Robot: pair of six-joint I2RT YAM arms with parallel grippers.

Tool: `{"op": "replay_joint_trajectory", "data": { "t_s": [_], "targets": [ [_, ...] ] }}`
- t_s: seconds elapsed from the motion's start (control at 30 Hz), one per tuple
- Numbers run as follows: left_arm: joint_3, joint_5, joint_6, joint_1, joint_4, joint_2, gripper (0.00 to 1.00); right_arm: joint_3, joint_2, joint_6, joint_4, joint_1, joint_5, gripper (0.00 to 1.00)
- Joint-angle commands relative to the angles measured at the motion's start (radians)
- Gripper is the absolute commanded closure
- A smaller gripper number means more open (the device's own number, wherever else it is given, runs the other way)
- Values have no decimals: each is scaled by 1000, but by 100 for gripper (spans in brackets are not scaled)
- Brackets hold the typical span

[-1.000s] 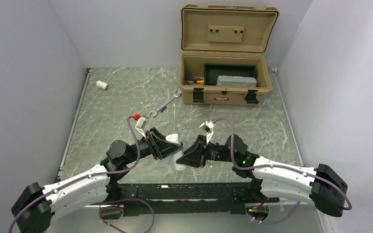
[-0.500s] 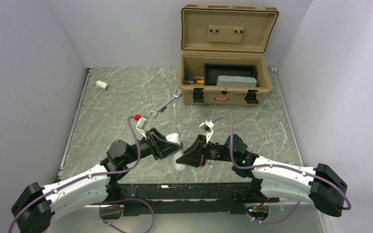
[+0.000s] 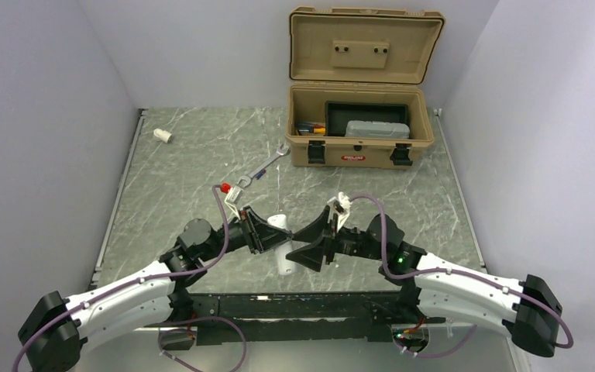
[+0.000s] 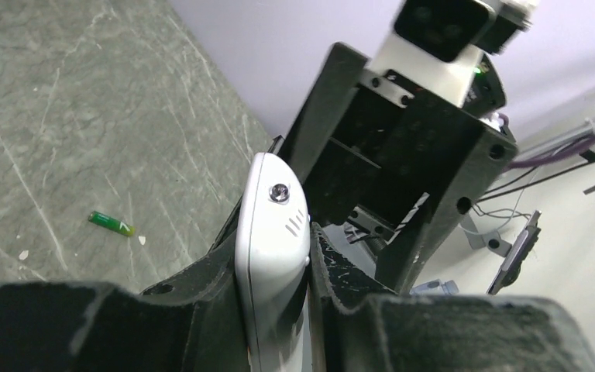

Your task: Load the batteries into the remote control

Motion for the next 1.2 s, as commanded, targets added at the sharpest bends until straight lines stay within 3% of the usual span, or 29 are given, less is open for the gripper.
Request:
{"op": "replay_joint_trajectory", "data": {
  "t_s": [0.0, 0.53, 0.63, 0.67, 0.73, 0.83, 0.9, 1.17],
  "targets": [
    [14, -47, -53, -4, -13, -31, 100, 57, -94, -213, -104, 2, 75, 32],
    [13, -156, -260, -4, -210, -48, 100, 141, -225, -610, -421, 5, -73, 43],
    [32, -132, -246, -4, -227, -30, 100, 188, -186, -552, -443, 4, 1, 57],
    [35, -129, -242, -3, -232, -28, 100, 217, -168, -518, -472, 5, 47, 64],
    [38, -125, -236, -4, -237, -28, 100, 281, -129, -490, -583, 6, 130, 70],
    [35, -135, -230, -3, -250, -43, 100, 361, -71, -433, -726, 5, 245, 69],
    [34, -145, -227, -4, -273, -54, 100, 412, -31, -386, -811, 5, 276, 61],
    [36, -170, -217, -3, -334, -92, 100, 321, -79, -260, -745, 5, 340, 57]
  ]
}}
